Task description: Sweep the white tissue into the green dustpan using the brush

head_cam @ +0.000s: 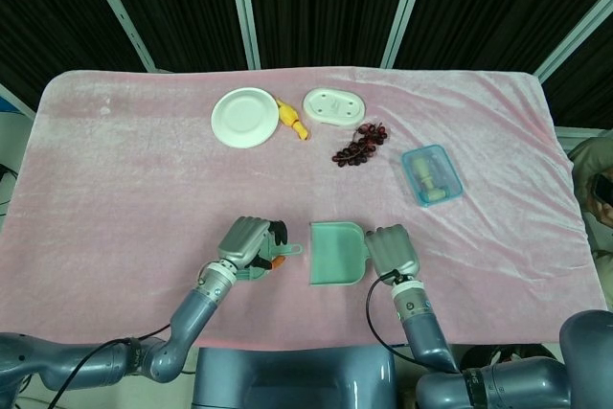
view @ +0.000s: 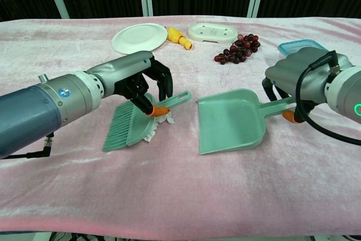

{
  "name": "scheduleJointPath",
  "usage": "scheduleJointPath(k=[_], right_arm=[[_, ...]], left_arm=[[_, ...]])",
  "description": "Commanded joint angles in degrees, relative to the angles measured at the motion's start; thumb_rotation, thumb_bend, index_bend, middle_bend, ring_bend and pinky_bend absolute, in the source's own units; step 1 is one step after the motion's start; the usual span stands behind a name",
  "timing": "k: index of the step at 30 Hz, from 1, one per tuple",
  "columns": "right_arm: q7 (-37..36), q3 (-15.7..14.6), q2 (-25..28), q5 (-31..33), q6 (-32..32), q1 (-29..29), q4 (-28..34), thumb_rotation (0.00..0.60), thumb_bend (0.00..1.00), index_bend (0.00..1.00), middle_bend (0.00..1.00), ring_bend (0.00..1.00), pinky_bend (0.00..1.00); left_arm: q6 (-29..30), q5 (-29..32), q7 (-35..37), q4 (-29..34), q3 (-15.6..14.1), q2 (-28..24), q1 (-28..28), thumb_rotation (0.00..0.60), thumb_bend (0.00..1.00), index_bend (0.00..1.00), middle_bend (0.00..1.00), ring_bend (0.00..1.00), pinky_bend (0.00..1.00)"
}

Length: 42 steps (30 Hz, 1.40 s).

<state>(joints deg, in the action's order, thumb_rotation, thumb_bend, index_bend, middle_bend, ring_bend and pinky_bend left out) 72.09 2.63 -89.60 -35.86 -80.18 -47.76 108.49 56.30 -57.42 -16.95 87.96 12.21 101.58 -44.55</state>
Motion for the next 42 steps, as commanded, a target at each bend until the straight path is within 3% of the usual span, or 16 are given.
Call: scheduleJointPath(k=[1, 22, 35, 42], right_arm=[[0.02, 0.17, -0.11, 0.21, 0.06, -0.12, -0.26, 0.6, 0.49, 0.71, 0.67, 0.67, 0.76], [-0.88, 2.04, 2.31, 2.38, 1.06, -1.09, -1.16, 0.6, 0.48, 0.71, 0.67, 0.67, 0.76], [-1.36, 0.57, 3.48, 2.02, 0.91, -0.63, -0.17, 0.6, 0.48, 0.71, 0.67, 0.67, 0.76], [-1.3, -0.37, 4.21, 1.45, 0.63, -0.4, 0.69, 0.6, 0.48, 0.71, 0.67, 0.67, 0.76]], left_arm=[[-0.4, -0.1, 0.48, -1.13, 1.09, 1.75, -1.06, 0.6, 0.36, 0.64, 0.67, 0.87, 1.0], [-1.8, -3.66, 5.87, -12.28, 10.86, 16.05, -11.43, 0.6, 0.36, 0.64, 0.67, 0.87, 1.0], [0.54, -6.3, 9.38, -9.21, 11.24, 11.05, -9.14, 0.6, 0.36, 0.64, 0.67, 0.87, 1.0], [0.77, -6.05, 9.47, -6.6, 8.63, 7.64, -6.65, 0.6, 0.36, 0.64, 0.67, 0.87, 1.0]])
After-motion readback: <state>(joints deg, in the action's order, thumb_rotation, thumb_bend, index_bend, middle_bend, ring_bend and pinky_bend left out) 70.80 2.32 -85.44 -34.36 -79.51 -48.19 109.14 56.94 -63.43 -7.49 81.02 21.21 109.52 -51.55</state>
